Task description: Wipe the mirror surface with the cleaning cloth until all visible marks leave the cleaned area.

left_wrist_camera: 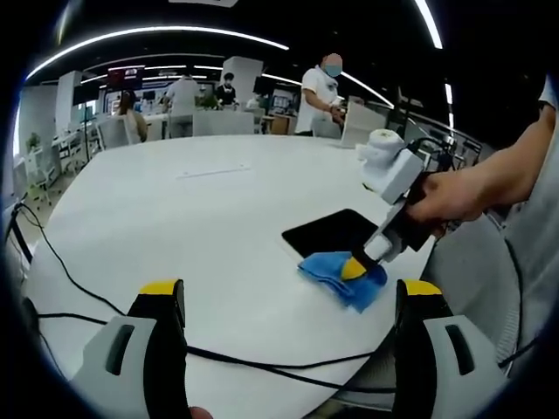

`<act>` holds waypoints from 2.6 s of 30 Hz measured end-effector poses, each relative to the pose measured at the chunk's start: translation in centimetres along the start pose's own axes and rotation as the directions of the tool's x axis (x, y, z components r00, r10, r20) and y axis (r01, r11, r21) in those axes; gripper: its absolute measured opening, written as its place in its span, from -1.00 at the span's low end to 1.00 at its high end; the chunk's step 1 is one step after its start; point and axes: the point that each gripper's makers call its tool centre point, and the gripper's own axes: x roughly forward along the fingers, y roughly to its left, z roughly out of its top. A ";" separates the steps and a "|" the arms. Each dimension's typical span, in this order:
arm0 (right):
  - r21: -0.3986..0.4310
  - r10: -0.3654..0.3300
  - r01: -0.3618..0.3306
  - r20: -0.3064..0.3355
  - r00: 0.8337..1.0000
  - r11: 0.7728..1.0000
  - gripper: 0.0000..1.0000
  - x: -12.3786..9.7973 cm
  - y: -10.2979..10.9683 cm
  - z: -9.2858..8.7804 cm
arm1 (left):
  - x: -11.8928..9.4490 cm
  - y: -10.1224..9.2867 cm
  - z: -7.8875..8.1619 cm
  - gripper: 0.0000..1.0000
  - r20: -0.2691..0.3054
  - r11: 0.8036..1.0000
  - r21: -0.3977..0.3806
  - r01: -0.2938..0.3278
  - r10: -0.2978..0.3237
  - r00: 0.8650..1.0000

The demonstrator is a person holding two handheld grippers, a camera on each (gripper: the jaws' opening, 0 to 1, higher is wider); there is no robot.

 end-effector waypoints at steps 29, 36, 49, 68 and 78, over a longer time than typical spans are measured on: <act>-0.081 0.020 -0.017 0.041 0.999 0.997 -1.00 0.9 -1.5 6.0 | 0.4 -0.2 -0.2 0.98 -0.023 1.000 0.020 0.013 -0.013 1.000; -0.089 0.022 -0.018 0.045 0.999 0.996 -1.00 1.3 -2.0 7.4 | 0.5 -0.2 -0.6 0.98 -0.028 1.000 0.007 0.007 -0.007 1.000; -0.078 0.045 -0.042 0.047 0.998 0.996 -1.00 2.1 -2.7 10.1 | 0.0 0.3 -0.6 0.98 -0.024 1.000 -0.015 -0.012 0.012 1.000; -0.146 -0.001 0.010 0.064 0.998 0.989 -1.00 2.4 -2.8 11.4 | 0.0 1.6 0.1 0.98 -0.006 0.999 -0.023 -0.041 0.041 0.999; -0.132 -0.010 0.020 0.071 0.997 0.991 -1.00 2.1 -4.0 11.3 | 0.1 1.7 0.6 0.98 -0.002 0.999 -0.015 -0.035 0.035 0.999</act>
